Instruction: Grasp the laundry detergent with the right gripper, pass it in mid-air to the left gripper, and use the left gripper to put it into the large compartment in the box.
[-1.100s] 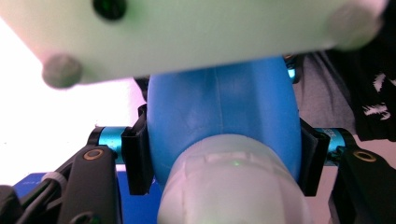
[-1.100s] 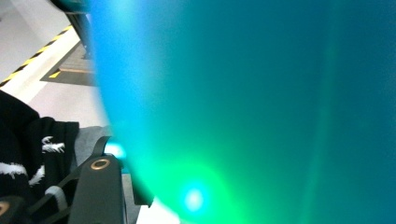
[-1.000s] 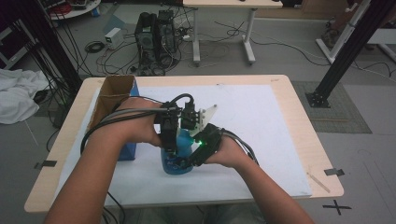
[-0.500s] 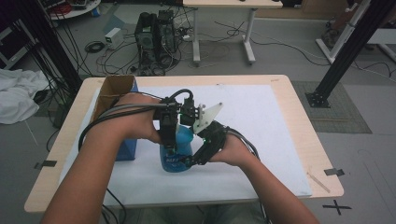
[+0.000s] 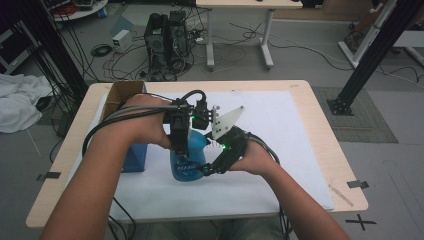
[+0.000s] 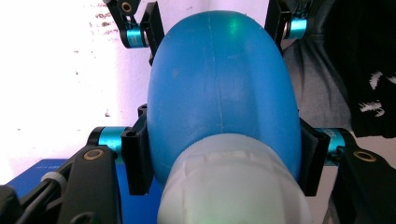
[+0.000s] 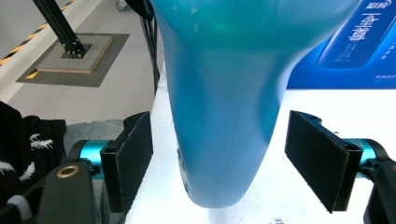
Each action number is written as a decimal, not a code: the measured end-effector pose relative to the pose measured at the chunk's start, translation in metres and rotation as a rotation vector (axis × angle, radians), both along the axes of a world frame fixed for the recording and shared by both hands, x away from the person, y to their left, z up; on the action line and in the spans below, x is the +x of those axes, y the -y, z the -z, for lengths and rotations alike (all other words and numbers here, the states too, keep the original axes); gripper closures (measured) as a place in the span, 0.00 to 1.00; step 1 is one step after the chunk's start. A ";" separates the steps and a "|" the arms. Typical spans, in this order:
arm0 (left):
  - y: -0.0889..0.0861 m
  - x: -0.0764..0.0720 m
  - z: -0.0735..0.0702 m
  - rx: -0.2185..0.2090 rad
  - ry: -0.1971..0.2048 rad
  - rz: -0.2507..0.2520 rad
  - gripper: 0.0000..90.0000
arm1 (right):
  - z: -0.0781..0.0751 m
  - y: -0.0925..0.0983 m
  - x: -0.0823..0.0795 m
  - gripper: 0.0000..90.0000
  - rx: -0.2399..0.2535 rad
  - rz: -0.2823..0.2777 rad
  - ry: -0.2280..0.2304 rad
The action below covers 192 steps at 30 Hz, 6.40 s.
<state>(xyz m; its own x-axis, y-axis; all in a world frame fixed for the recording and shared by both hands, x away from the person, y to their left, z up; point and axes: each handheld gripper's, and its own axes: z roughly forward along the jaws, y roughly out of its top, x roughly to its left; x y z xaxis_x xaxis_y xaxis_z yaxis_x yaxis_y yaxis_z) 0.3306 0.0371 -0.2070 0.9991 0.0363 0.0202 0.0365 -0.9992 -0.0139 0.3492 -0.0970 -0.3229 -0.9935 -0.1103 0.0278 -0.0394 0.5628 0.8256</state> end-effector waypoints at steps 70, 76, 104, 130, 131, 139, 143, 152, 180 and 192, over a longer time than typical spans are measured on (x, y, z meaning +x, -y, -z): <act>-0.178 0.066 -0.104 -0.098 0.089 -1.082 0.42 | -0.033 0.066 -0.004 0.15 -0.275 0.126 0.079; -0.188 0.076 -0.096 -0.085 0.081 -1.062 0.41 | -0.032 0.065 -0.002 0.15 -0.278 0.143 0.073; -0.203 0.092 -0.018 0.004 0.009 -0.816 0.41 | -0.026 0.058 -0.002 0.15 -0.303 0.168 0.045; -0.203 0.103 0.061 0.061 -0.036 -0.761 0.42 | -0.017 0.056 0.000 0.15 -0.305 0.166 0.037; -0.204 0.103 0.063 0.059 -0.029 -0.756 0.42 | -0.017 0.056 0.001 0.15 -0.304 0.165 0.036; -0.203 0.104 0.072 0.029 -0.030 -0.742 0.42 | -0.016 0.055 0.002 0.15 -0.307 0.170 0.034; -0.202 0.104 0.072 0.029 -0.024 -0.723 0.42 | -0.016 0.055 0.003 0.15 -0.308 0.170 0.031; -0.204 0.103 0.073 0.024 -0.012 -0.706 0.41 | -0.013 0.055 0.002 0.15 -0.308 0.170 0.027; -0.205 0.097 0.067 0.036 0.000 -0.702 0.34 | -0.016 0.053 -0.001 0.15 -0.290 0.166 0.036; -0.206 0.095 0.066 0.021 0.000 -0.720 0.32 | -0.015 0.053 -0.001 0.15 -0.292 0.164 0.031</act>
